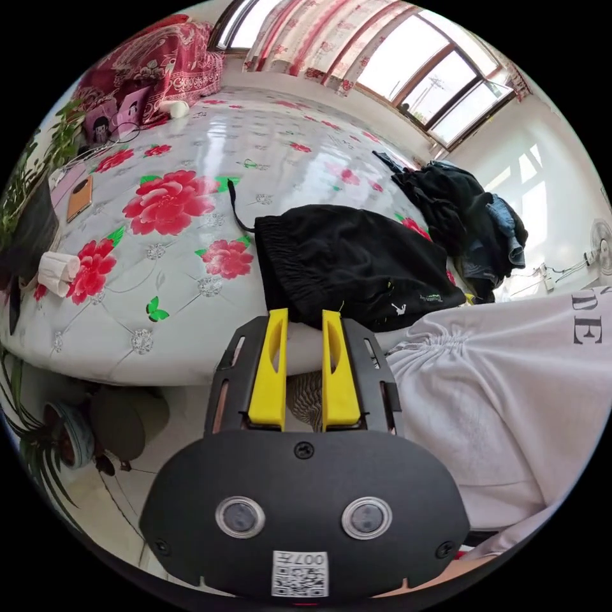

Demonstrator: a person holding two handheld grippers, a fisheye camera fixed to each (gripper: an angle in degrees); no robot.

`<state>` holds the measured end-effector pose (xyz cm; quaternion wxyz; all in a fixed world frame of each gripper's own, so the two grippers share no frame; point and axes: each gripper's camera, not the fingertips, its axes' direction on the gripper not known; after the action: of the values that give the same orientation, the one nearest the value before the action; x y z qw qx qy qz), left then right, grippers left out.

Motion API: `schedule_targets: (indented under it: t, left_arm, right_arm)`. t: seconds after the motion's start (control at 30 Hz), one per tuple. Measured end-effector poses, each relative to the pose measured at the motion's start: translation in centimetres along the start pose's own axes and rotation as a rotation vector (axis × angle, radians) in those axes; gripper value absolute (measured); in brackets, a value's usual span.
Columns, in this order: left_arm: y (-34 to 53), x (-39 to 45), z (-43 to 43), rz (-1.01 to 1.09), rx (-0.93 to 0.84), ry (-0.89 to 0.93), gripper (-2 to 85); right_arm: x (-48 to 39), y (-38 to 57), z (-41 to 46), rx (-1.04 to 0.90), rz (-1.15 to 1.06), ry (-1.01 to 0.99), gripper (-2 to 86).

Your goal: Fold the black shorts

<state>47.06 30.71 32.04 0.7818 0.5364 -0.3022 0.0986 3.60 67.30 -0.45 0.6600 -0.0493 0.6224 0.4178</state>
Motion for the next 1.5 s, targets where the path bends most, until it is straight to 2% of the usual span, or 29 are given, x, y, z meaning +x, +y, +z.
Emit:
schedule_targets:
  t: [0.17, 0.27, 0.43, 0.57, 0.67, 0.77, 0.9, 1.0, 1.07, 1.23, 1.37, 1.5]
  left_arm:
    - [-1.3, -0.9, 3.3, -0.064, 0.024, 0.033, 9.7]
    - [-1.9, -0.9, 7.7, -0.079, -0.099, -0.048, 8.9]
    - [-1.2, -0.7, 9.6, -0.003, -0.121, -0.13, 8.3]
    - [-0.1, -0.6, 8.1, 0.034, -0.105, -0.132, 5.4]
    - [0.2, -0.9, 5.4, 0.05, -0.031, -0.142, 4.9]
    - [-0.9, -1.1, 3.7, 0.066, 0.053, -0.142, 5.0]
    - [-2.8, 0.0, 7.3, 0.133, 0.009, -0.103, 5.3]
    - [-3.1, 1.5, 13.2, 0.189, -0.118, -0.083, 5.4]
    - [-2.4, 2.3, 17.7, 0.216, -0.234, -0.147, 5.1]
    - [-1.1, 3.8, 20.1, 0.294, -0.244, -0.256, 4.5]
    - [-0.3, 3.8, 20.7, 0.295, -0.248, -0.263, 4.1]
    - [0.0, 3.1, 20.9, 0.253, -0.237, -0.241, 3.4]
  right_arm:
    - [-0.8, -1.3, 2.6, -0.062, -0.004, 0.031, 3.1]
    - [-0.9, -1.4, 3.4, -0.095, 0.003, 0.046, 1.0]
    - [-1.1, 0.0, 3.5, -0.173, -0.112, 0.177, 1.2]
    - [-1.7, 1.0, 2.7, -0.125, -0.147, 0.305, 2.9]
    - [-5.3, 0.8, 3.4, -0.082, -0.274, 0.328, 3.8]
    - [-11.2, 0.4, 7.5, -0.131, -0.497, 0.284, 5.0]
    - [-20.0, 1.3, 17.8, -0.316, -0.818, 0.19, 6.9]
    - [-24.8, 2.8, 25.7, -0.434, -0.997, 0.188, 7.8]
    - [-26.6, 3.7, 30.1, -0.509, -1.06, 0.19, 8.2]
    - [-27.4, 7.3, 39.9, -0.737, -1.164, 0.223, 8.3]
    - [-25.8, 9.6, 41.7, -0.874, -1.208, 0.205, 7.4]
    - [-24.0, 11.8, 41.6, -1.114, -1.26, 0.152, 6.8]
